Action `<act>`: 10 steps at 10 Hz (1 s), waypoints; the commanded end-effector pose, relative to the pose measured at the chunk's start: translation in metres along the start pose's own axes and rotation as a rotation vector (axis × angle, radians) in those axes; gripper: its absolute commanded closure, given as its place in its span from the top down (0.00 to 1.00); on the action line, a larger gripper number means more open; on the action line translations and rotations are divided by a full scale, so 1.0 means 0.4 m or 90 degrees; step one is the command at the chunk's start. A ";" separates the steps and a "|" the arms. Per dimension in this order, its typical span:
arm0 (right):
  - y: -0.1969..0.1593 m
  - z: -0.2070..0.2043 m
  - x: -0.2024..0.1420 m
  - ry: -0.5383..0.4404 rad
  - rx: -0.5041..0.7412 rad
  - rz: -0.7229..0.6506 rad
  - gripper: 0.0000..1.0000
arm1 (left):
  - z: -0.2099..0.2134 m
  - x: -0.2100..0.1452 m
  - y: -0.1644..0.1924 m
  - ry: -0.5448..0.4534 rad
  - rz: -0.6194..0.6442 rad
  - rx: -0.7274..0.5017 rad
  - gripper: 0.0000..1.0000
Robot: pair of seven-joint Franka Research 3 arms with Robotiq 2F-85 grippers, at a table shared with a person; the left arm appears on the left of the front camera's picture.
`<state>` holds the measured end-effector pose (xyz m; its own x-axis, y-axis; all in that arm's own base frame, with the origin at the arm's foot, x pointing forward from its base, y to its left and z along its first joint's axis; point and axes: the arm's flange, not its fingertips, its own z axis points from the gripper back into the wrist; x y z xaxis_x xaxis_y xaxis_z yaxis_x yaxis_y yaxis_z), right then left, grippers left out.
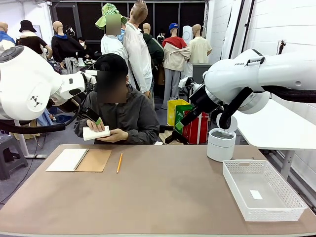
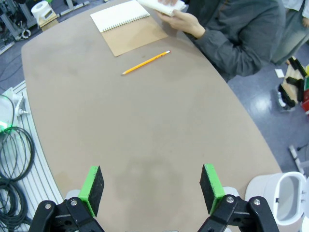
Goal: Sort the paper based on its condition.
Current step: If a person hands you a paper, place it in the Organizing basket , and if it's crumpled, put it in the Trash can.
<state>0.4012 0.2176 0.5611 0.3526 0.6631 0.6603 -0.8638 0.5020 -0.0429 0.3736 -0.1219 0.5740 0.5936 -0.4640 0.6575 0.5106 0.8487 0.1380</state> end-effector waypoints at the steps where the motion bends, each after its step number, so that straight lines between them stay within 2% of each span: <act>1: 0.000 0.001 0.001 0.001 -0.002 -0.005 1.00 | 0.002 0.000 0.002 -0.001 -0.001 -0.001 1.00; 10: 0.000 0.001 0.001 0.001 -0.002 -0.005 1.00 | 0.002 0.000 0.002 -0.001 -0.001 -0.001 1.00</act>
<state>0.4012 0.2176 0.5611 0.3526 0.6631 0.6603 -0.8638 0.5020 -0.0429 0.3736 -0.1219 0.5740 0.5936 -0.4640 0.6575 0.5106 0.8487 0.1379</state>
